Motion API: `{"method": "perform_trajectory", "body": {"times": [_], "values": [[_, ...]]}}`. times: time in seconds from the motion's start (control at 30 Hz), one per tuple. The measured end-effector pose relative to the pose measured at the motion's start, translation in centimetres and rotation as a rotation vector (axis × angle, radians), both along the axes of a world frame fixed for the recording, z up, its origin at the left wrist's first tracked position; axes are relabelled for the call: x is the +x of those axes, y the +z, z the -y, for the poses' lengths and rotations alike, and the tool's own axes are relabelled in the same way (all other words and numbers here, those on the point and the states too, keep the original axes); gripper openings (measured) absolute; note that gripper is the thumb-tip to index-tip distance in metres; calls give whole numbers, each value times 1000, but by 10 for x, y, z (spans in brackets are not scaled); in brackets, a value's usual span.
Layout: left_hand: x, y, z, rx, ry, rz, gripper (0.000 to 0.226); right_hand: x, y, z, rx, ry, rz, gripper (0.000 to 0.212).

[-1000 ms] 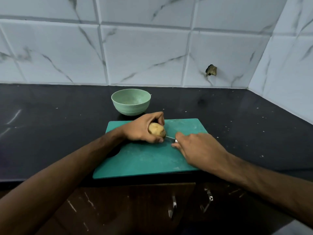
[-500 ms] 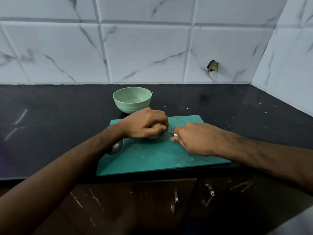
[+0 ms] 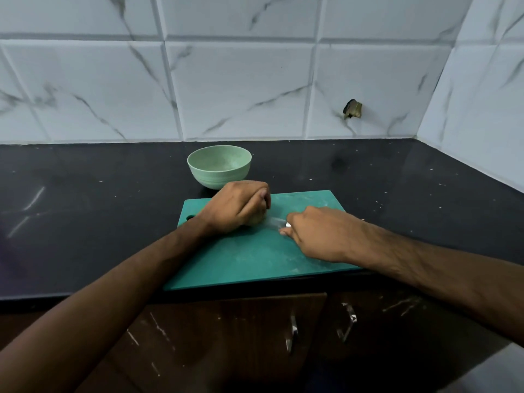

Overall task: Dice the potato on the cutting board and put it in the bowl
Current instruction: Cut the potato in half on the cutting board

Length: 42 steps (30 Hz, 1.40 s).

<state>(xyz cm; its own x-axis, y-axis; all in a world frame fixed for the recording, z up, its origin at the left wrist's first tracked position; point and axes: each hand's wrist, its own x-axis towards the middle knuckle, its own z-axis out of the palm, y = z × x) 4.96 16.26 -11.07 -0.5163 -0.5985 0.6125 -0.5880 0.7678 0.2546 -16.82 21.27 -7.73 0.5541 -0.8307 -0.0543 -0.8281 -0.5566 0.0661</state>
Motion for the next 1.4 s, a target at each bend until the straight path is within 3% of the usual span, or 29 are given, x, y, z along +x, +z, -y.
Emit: {"method": "perform_trajectory", "body": {"times": [0.1,0.47,0.6,0.77,0.83,0.93,1.1,1.23,1.4], "values": [[9,-4,3,128,56,-266,43,-1,-9,-2,16,-4,21,41],[12,-7,10,186,169,-572,44,-6,-1,-6,31,-12,-30,36],[9,-9,10,234,142,-508,44,-28,11,-12,56,-29,-97,38],[12,-12,19,332,138,-434,39,-69,48,8,244,11,-141,41],[12,-15,21,426,145,-390,34,-92,62,24,339,-24,45,47],[13,-17,25,463,157,-309,33,-116,56,47,499,-179,546,45],[14,-17,23,461,148,-243,41,-103,5,76,540,-202,1147,39],[13,-16,20,402,204,-111,47,-84,-28,89,454,-227,1442,39],[13,-13,10,473,212,-45,45,-81,-40,90,401,-262,1586,38]]}}
